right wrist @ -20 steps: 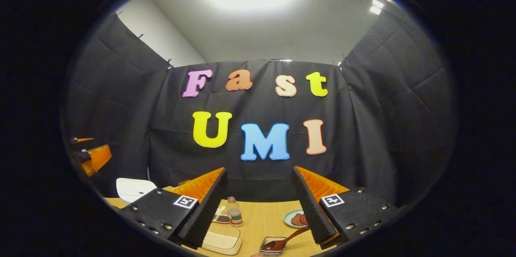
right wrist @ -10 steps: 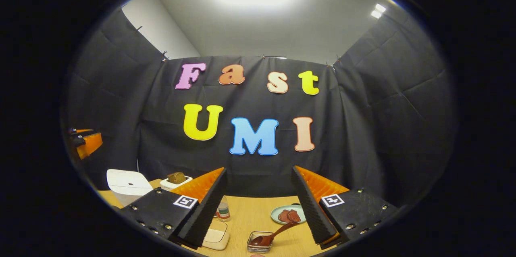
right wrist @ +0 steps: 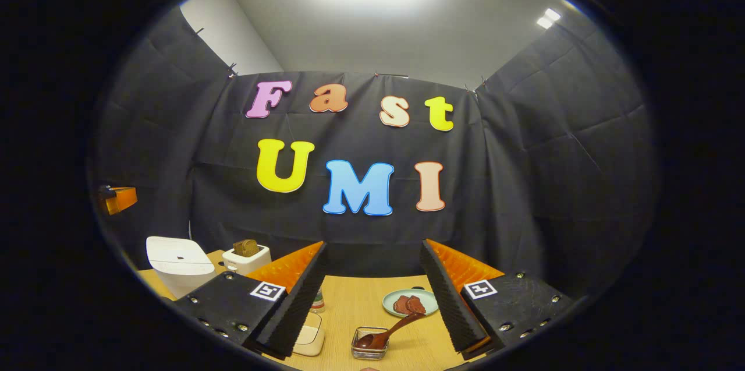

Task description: Close the left gripper, press the button to open the rice cooker; take a wooden spoon from the chopstick holder with the right hand, scoop a spoonful of rice and pour it into the rice cooker, then put the wooden spoon back into the chopstick holder.

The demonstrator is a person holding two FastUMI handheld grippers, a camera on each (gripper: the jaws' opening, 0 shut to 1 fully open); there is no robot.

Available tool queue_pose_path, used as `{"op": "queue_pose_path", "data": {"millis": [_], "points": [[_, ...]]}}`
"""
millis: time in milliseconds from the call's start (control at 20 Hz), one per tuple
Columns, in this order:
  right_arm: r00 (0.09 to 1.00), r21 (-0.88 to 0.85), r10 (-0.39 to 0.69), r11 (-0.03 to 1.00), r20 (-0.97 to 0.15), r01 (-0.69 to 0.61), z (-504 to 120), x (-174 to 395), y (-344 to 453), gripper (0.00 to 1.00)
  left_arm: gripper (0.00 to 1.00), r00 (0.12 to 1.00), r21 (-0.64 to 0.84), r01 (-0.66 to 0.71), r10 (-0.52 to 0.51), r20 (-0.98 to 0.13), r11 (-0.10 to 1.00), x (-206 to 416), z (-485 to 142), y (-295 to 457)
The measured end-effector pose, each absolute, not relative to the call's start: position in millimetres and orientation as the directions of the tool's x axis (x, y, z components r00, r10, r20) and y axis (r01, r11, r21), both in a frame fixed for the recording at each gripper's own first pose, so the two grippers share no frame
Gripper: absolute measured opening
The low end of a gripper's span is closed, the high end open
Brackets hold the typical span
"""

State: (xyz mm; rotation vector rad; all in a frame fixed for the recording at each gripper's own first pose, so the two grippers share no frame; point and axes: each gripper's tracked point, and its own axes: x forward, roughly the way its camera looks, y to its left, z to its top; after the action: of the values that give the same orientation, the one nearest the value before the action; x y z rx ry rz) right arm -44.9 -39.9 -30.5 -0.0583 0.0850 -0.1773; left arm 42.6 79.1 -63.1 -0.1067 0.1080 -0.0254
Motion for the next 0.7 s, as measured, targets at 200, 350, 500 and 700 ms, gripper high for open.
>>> {"op": "queue_pose_path", "data": {"millis": [200,350,500,700], "points": [[0.974,-0.085,-0.211,0.975,-0.081,0.204,-34,-49,-34,0.96,0.09,0.989,-0.093,0.019,-0.033,-0.143,0.995,71,-87,104],[0.964,-0.109,-0.245,0.966,-0.099,0.234,-40,-54,-34,0.96,0.09,0.979,-0.109,0.053,-0.073,-0.190,0.993,91,-114,111],[0.951,-0.122,-0.288,0.954,-0.109,0.275,-43,-61,-36,0.96,0.09,0.968,-0.100,0.061,-0.083,-0.237,0.993,111,-147,121],[0.930,-0.155,-0.349,0.931,-0.113,0.330,-43,-73,-42,0.96,0.09,0.946,-0.132,0.068,-0.106,-0.305,0.989,135,-196,125]]}}
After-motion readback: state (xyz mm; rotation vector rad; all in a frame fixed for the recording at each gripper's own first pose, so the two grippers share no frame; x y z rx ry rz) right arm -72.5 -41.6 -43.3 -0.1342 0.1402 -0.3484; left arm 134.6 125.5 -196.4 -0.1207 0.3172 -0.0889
